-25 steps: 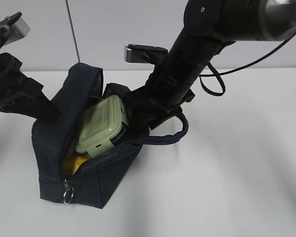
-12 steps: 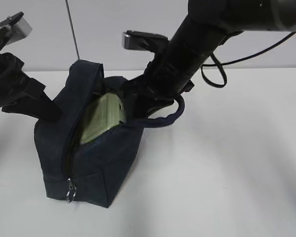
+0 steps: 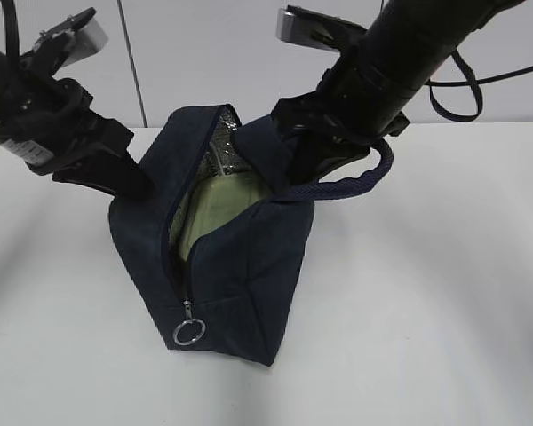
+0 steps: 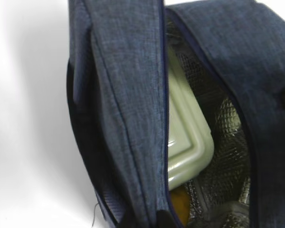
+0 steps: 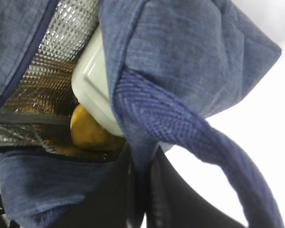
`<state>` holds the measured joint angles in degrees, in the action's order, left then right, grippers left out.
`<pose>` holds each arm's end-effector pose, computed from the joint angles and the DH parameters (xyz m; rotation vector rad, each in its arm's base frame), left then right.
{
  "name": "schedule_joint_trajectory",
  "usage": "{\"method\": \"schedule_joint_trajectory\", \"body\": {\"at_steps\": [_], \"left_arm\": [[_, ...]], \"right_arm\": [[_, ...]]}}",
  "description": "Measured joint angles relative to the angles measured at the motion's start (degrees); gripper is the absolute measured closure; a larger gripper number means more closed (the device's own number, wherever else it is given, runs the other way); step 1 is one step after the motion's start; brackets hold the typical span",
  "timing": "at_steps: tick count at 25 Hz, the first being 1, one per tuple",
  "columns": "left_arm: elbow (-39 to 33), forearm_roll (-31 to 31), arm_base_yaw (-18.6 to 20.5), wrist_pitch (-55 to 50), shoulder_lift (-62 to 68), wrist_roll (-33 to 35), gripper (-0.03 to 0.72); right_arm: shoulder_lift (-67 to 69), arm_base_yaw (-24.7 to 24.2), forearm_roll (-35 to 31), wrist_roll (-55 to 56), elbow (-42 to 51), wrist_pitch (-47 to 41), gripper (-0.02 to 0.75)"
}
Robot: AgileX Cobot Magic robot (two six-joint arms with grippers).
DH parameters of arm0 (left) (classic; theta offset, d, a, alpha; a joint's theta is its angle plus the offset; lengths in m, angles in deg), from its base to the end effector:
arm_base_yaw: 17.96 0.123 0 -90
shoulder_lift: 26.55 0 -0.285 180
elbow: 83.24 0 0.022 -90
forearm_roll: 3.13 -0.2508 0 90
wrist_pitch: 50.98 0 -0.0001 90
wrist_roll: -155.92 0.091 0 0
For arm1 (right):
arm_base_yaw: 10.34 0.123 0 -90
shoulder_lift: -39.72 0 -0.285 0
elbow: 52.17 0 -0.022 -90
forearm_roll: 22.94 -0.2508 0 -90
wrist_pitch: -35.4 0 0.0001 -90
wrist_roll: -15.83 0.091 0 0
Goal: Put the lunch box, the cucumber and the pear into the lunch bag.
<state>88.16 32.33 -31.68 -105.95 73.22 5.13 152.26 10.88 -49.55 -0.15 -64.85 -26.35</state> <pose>0.3042 -0.1188 0.2716 0.6169 2.6294 -0.7118 0.3507 0.1747 0.2869 -0.6775 2.6915 0.6464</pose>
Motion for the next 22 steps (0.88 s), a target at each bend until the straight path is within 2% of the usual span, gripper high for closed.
{"method": "schedule_joint_trajectory", "body": {"at_steps": [5,10,14,17,19,21,22], "left_arm": [[1.2,-0.4,0.0,0.1,3.4,-0.4,0.667],[2.4,-0.9,0.0,0.2,5.3,-0.5,0.667],[5.4,-1.6,-0.2,-1.6,6.8,-0.6,0.667],[6.9,-1.9,-1.0,-2.9,6.9,-0.6,0.667],[7.0,-1.9,-1.3,-2.9,6.9,-0.6,0.658],[7.0,-1.9,-1.5,-3.0,6.9,-0.6,0.614],[7.0,-1.9,-1.5,-3.3,6.9,-0.6,0.582]], "right_arm": [[-3.4,-1.0,-2.8,-1.8,6.4,2.4,0.725],[-8.3,-1.0,-12.2,-7.4,16.9,11.1,0.725],[-10.6,-1.0,-22.8,-15.6,24.2,16.1,0.725],[-10.9,-1.0,-24.5,-20.4,25.6,18.1,0.711],[-10.9,-1.0,-24.5,-22.3,25.6,18.6,0.63],[-10.9,-1.0,-24.5,-23.0,25.2,18.8,0.491],[-11.0,-1.0,-24.5,-23.3,25.2,18.9,0.396]]}}
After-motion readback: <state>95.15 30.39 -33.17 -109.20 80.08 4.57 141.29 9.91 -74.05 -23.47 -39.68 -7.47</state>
